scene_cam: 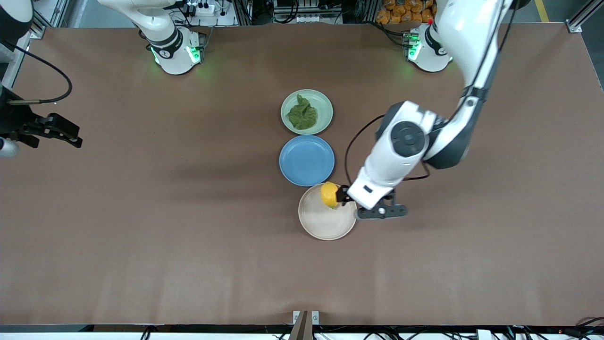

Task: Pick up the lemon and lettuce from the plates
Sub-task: 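Reach the left gripper to the lemon while the right gripper moves toward lettuce, then grasp the lemon with the left gripper and lift it off the plate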

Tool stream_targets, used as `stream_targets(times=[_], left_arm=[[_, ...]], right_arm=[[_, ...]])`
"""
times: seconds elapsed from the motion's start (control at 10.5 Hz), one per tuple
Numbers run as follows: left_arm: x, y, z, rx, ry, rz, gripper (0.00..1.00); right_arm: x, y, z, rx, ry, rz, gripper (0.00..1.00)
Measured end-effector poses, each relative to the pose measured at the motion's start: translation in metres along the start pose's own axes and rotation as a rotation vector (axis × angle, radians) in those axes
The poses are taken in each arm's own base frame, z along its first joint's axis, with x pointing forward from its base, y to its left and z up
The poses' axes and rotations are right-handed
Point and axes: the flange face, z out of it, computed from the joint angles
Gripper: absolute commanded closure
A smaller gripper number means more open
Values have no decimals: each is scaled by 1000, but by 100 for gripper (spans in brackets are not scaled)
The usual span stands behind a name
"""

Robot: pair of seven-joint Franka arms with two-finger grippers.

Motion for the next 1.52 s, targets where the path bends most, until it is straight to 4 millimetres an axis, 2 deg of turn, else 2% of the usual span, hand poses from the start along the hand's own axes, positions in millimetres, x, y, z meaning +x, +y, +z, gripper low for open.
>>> stream_targets(times=[0.19, 0.57, 0.85, 1.14, 1.23, 1.33, 1.42, 1.52], left_arm=[[-15, 13, 37, 8, -29, -32, 3], [-49, 41, 81, 29, -74, -35, 10], [-57, 45, 109, 16, -66, -34, 16], [-58, 43, 127, 11, -57, -33, 22], [-61, 44, 130, 16, -56, -23, 29], [-63, 46, 132, 20, -57, -15, 53], [-65, 46, 134, 23, -57, -11, 90], [-65, 47, 133, 24, -53, -5, 100]], right_arm=[[0, -6, 0, 1, 3, -10, 0], [0, -31, 6, 2, -17, -39, 0], [-5, -61, 40, -8, -91, 50, 0], [-20, -109, 80, -25, -165, 88, 0], [-27, -130, 93, -23, -167, 121, 0], [-39, -157, 108, -19, -168, 148, 0], [-52, -184, 124, -13, -174, 166, 0], [-65, -207, 142, -9, -176, 183, 0]])
